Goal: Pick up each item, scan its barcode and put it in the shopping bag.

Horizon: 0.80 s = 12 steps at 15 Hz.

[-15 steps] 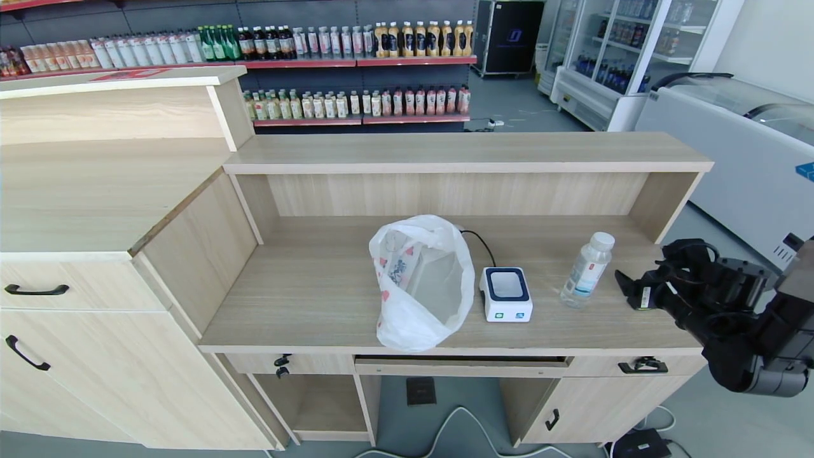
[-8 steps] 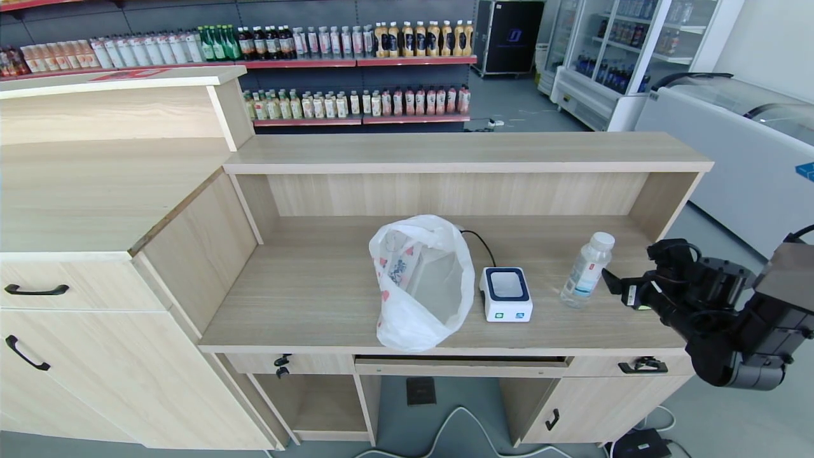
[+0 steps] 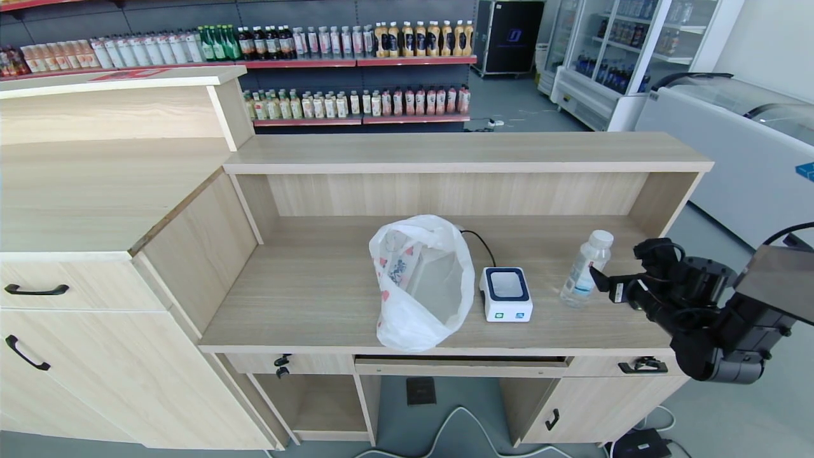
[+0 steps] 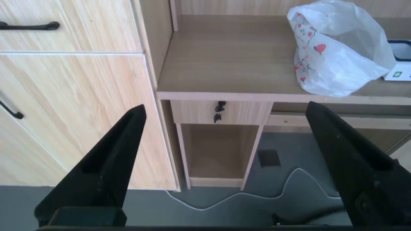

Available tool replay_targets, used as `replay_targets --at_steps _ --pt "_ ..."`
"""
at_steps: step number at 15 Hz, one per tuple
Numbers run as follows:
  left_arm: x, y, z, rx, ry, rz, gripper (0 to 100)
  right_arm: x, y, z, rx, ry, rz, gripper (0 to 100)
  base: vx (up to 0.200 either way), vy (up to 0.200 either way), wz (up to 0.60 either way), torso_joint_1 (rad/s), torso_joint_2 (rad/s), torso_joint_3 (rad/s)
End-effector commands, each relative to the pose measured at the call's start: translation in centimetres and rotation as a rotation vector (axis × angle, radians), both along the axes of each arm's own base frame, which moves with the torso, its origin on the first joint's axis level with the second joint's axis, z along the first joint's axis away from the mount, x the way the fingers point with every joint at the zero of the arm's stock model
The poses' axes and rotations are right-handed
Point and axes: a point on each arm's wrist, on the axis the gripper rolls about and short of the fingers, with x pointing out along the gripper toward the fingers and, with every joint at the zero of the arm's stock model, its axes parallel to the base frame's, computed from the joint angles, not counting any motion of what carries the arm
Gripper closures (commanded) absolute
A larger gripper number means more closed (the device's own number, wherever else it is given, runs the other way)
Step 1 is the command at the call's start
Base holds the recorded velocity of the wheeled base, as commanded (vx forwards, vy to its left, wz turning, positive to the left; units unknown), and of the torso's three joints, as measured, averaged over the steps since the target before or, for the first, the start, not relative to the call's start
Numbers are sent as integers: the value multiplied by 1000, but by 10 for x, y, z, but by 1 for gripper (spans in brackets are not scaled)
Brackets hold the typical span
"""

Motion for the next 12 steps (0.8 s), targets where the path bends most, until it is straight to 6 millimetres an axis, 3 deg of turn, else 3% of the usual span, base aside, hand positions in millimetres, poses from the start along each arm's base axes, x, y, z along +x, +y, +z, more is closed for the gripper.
replay_targets --at_steps 1,12 --pt "0 0 0 0 0 0 0 9 3 -2 -2 -14 11 0 0 0 0 0 0 0" --pt "0 0 0 0 0 0 0 38 23 -24 41 -27 68 0 0 0 0 0 0 0"
